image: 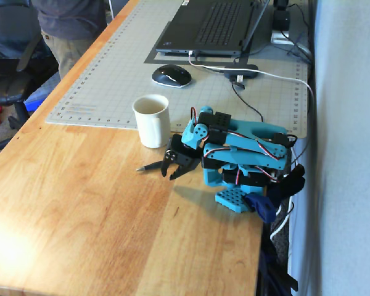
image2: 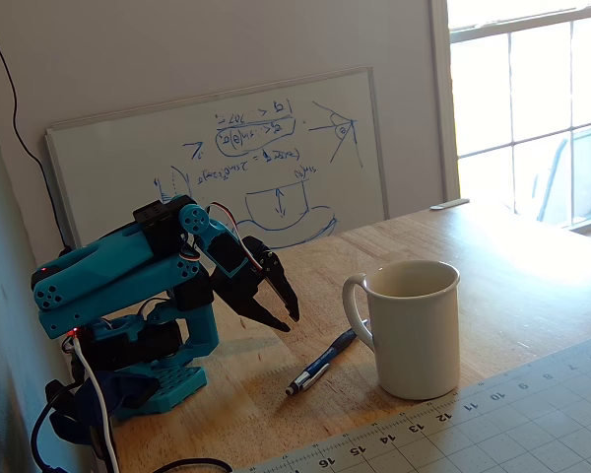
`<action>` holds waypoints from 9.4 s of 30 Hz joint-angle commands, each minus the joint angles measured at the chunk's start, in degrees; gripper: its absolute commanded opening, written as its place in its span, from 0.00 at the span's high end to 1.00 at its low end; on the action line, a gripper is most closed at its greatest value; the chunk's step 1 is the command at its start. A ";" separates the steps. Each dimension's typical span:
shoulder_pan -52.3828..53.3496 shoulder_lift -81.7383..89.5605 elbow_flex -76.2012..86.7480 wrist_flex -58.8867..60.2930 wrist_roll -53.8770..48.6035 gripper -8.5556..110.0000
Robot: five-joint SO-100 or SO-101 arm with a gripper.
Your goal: Grasp a pen and put it in a mug.
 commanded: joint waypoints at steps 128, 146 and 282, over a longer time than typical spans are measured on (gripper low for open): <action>17.14 -64.60 -24.52 -19.16 50.27 0.72; 17.23 -66.97 -24.52 -19.07 50.71 0.72; 23.20 -37.27 -31.03 -62.31 76.20 0.75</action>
